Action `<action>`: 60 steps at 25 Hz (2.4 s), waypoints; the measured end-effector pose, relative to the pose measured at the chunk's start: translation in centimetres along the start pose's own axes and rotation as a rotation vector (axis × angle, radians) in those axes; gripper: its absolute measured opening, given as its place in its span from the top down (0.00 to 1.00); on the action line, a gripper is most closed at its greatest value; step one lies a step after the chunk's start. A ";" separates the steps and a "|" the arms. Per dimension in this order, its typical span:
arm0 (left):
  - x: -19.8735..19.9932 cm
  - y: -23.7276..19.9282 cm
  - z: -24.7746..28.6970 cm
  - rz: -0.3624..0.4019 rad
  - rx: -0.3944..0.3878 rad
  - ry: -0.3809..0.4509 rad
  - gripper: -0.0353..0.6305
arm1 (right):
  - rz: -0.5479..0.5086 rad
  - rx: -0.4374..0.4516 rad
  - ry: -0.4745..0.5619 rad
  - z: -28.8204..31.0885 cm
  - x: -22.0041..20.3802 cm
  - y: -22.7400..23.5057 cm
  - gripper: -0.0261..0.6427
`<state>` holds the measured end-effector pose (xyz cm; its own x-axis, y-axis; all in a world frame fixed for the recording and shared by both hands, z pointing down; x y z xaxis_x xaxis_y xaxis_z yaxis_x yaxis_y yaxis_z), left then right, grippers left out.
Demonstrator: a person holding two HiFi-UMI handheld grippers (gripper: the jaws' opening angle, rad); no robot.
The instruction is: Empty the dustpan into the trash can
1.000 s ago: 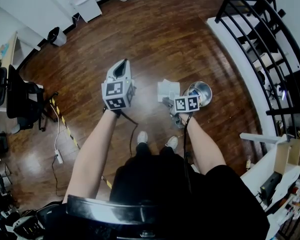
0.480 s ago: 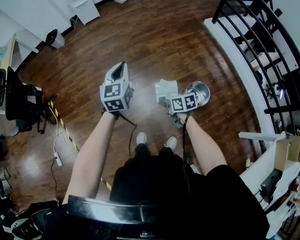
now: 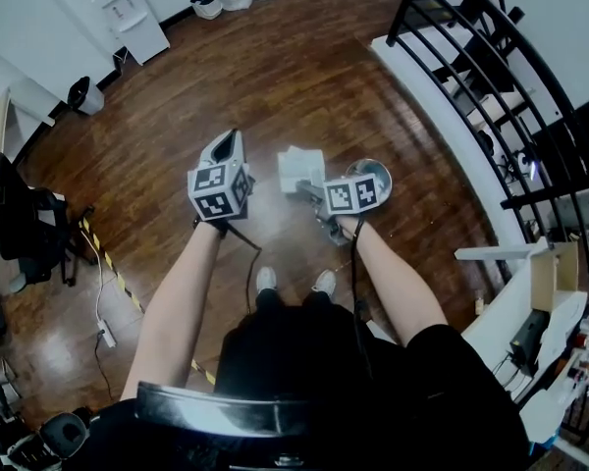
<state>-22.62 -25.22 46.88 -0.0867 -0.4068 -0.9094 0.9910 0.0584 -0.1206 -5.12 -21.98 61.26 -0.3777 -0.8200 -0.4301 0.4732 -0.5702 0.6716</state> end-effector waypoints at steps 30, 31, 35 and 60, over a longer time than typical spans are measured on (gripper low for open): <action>-6.8 20.3 8.9 -0.576 -0.892 -0.479 0.76 | -0.098 -0.222 0.334 -19.2 -0.5 -10.7 0.92; -7.0 21.3 8.9 -0.578 -0.914 -0.492 0.73 | -0.097 -0.230 0.340 -19.8 -0.7 -11.0 0.92; -7.6 24.7 8.7 -0.622 -1.024 -0.544 0.63 | -0.089 -0.263 0.375 -22.0 -1.5 -12.0 0.92; -10.1 38.2 6.6 -1.117 -1.213 -0.832 0.52 | -0.097 -0.427 0.520 -29.3 -7.7 -17.2 0.91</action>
<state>16.80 -24.89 54.11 -0.1314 -0.9803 0.1476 -0.1267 -0.1311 -0.9832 12.99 -7.34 35.35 -0.0525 -0.6208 -0.7822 0.7696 -0.5243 0.3644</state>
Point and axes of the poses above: the fingertips, and each gripper's own axes: z forward along the fingers, y to its right, x out of its top, the point moved 4 cm from there along -z, backward along the fingers, and after that the axes turned 13 degrees about -y, right-handed, at the moved point
